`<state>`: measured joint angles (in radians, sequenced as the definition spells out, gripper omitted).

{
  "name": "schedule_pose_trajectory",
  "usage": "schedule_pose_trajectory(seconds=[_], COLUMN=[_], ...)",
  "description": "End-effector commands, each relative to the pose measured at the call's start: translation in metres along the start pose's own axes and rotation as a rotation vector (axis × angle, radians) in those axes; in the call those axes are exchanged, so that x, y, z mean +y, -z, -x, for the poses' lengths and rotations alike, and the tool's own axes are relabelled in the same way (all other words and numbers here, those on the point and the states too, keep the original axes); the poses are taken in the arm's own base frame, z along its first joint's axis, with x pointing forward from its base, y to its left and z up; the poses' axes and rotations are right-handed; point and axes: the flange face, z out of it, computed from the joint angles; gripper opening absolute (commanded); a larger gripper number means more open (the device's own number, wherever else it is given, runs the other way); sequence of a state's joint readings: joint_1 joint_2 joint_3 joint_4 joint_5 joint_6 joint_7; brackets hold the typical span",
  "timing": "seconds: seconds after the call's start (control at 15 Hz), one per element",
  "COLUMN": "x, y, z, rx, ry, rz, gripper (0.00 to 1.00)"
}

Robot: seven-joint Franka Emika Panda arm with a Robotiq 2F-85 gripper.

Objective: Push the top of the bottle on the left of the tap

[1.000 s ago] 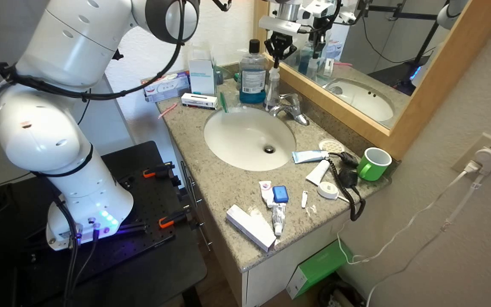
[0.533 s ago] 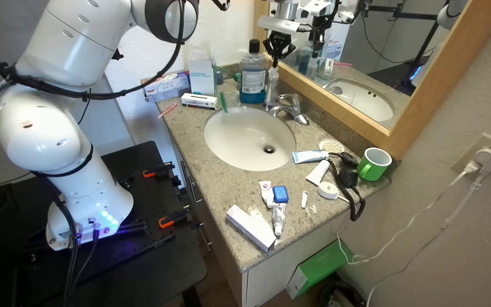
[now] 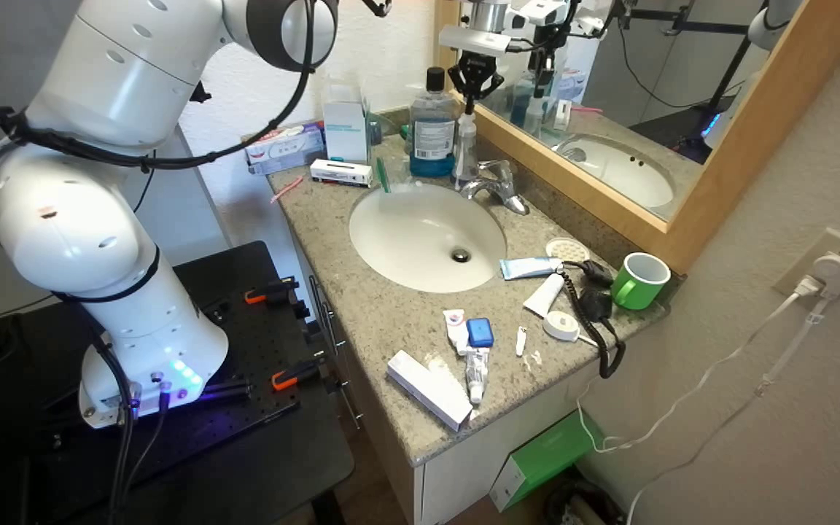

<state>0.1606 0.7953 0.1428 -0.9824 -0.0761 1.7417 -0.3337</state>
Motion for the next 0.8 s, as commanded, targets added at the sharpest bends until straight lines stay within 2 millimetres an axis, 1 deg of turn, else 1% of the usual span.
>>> schedule_pose_trajectory(seconds=[0.0,0.13,0.33,0.53,0.73], x=[0.002,0.004,0.000,-0.009,-0.019], y=[0.016,0.026,0.034,0.045,0.060], z=[0.014,0.017,0.022,0.030,0.044], rx=[-0.008,0.004,0.005,0.004,0.000], ry=[0.011,0.011,0.019,0.032,0.048], rz=[0.019,0.023,0.026,0.028,0.040], gripper=[0.02,0.02,0.02,0.02,0.01])
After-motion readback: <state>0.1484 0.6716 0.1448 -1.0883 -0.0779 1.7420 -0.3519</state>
